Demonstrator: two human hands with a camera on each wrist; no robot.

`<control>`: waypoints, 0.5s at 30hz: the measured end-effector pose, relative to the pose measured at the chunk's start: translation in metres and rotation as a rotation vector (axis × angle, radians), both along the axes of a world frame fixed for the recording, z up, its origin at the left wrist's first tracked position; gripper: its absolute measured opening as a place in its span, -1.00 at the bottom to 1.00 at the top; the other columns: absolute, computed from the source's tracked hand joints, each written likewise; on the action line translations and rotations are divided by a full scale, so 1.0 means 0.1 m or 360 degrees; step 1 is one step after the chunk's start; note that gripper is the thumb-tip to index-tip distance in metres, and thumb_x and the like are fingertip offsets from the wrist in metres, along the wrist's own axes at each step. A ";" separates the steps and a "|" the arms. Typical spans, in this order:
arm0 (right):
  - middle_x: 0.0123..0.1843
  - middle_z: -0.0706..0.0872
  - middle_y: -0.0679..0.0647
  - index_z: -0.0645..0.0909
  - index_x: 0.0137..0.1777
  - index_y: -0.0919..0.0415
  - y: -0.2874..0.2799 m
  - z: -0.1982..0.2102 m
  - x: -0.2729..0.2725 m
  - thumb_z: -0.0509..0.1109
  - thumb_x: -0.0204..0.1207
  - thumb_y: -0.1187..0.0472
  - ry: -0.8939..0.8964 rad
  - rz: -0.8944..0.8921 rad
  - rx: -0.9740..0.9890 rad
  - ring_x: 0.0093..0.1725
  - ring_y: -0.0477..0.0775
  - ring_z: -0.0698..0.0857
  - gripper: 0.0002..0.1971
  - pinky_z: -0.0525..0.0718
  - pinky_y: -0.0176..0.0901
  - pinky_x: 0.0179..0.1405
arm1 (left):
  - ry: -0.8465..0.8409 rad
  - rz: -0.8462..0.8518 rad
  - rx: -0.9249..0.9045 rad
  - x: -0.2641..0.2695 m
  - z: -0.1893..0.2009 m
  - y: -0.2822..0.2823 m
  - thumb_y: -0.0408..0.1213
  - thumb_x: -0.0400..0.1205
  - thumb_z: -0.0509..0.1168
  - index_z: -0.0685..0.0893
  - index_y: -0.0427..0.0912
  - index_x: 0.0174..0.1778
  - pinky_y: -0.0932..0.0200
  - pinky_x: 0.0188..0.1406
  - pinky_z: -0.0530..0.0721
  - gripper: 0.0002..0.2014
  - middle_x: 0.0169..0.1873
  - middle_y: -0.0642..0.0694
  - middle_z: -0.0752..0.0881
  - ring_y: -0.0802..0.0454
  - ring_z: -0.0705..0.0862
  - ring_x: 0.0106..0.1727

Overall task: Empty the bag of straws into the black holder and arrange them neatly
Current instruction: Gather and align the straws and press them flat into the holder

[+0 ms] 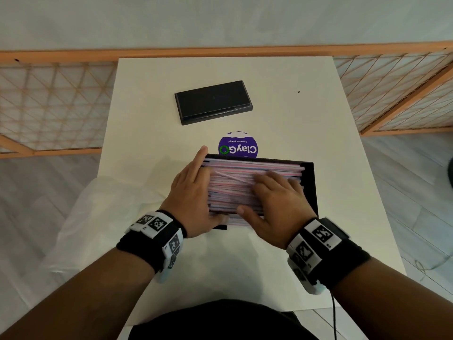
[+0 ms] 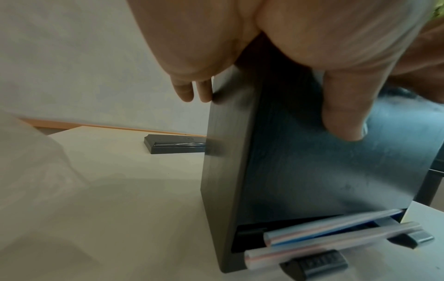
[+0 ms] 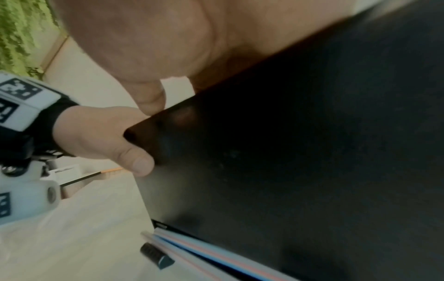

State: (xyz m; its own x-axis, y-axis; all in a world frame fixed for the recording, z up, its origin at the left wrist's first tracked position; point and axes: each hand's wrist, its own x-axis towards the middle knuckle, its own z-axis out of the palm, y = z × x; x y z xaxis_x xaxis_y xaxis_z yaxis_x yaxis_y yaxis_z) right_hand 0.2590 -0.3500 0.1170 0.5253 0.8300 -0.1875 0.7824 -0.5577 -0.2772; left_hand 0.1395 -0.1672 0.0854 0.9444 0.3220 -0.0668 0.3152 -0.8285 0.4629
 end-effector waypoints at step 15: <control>0.28 0.66 -0.03 0.63 0.17 0.09 0.05 -0.02 0.07 0.09 0.47 -0.19 0.0113 -0.0040 0.0190 0.30 0.18 0.58 -0.51 0.53 0.22 0.30 | 0.0076 -0.0004 -0.0036 0.00 0.03 0.01 0.26 0.21 0.61 0.19 -0.08 0.63 -0.14 0.61 0.30 0.16 0.75 0.00 -0.18 -0.08 0.15 0.72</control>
